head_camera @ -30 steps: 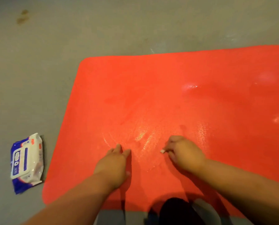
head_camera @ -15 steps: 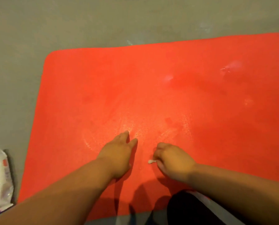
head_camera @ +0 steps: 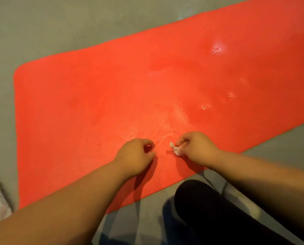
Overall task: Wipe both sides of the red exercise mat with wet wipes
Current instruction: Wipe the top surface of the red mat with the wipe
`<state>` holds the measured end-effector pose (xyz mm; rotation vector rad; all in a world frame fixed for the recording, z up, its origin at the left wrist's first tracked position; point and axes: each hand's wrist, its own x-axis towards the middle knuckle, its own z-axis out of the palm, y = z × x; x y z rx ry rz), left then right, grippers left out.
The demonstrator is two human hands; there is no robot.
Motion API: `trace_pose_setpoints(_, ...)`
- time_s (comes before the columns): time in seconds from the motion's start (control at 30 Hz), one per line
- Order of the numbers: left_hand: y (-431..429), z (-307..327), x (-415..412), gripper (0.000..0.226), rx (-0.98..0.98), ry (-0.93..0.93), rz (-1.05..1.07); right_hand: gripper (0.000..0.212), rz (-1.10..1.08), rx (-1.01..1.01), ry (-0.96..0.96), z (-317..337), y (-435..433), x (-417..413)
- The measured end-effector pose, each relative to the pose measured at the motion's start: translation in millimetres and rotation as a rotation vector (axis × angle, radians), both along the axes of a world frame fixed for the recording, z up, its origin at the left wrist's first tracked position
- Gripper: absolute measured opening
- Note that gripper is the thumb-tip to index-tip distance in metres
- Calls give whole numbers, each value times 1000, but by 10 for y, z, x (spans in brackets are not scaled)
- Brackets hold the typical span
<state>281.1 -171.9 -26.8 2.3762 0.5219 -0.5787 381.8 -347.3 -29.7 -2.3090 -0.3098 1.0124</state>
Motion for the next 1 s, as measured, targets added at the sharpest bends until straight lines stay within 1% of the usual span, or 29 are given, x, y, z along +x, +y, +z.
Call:
trace_pose_setpoints(0.07,-223,55,42,34,-355,-32,223,17,-271,193,282,67,-80,-127)
trace_pose_setpoints(0.1,-333,79,71,30,-476,-49,297,17,-342,258,377,81,-115,-182)
trace_pose_setpoints(0.13,-426,91,98,26,-530,-70,337,16,-377,296,436,83,-137,-228)
trace_pose_setpoints(0.2,-559,89,147,20,-559,-86,371,17,-415,361,520,69,-163,-288)
trace_pose_setpoints(0.3,-635,49,177,18,-600,-26,389,20,-509,427,649,117,-256,-312)
trace_pose_setpoints(0.37,-652,37,202,5,-614,-8,383,17,-563,454,664,167,-341,-266)
trace_pose_setpoints(0.4,-672,41,221,5,-631,-12,398,14,-583,464,658,176,-384,-229)
trace_pose_setpoints(0.43,-693,49,243,12,-666,-21,431,11,-585,465,647,190,-412,-192)
trace_pose_setpoints(0.5,-734,67,307,18,-744,-41,508,5,-530,442,624,184,-444,-104)
trace_pose_setpoints(0.57,-763,79,337,18,-773,-55,543,8,-458,420,608,171,-462,-42)
trace_pose_setpoints(0.63,-787,79,371,19,-755,-69,565,9,-415,398,569,155,-462,48)
trace_pose_setpoints(0.7,-770,63,443,17,-753,-129,687,2,-348,345,525,159,-443,141)
trace_pose_setpoints(0.77,-643,48,548,13,-757,-200,910,11,-261,275,479,111,-418,196)
trace_pose_setpoints(0.8,-548,35,591,12,-716,-237,953,14,-218,240,451,76,-405,205)
trace_pose_setpoints(0.83,-438,0,600,11,-581,-271,878,17,-176,205,404,32,-394,200)
trace_pose_setpoints(0.87,-306,-71,571,14,-356,-289,702,19,-131,177,337,-20,-381,199)
trace_pose_setpoints(0.9,-184,-122,529,20,-78,-285,495,20,-82,151,254,-73,-375,208)
trace_pose_setpoints(0.93,-98,-171,488,22,135,-297,302,22,-39,131,177,-119,-374,234)
trace_pose_setpoints(0.97,-47,-208,463,20,233,-333,109,22,-8,115,114,-153,-369,274)
trace_pose_setpoints(1.0,-33,-234,435,16,246,-333,-52,22,13,103,75,-183,-368,315)
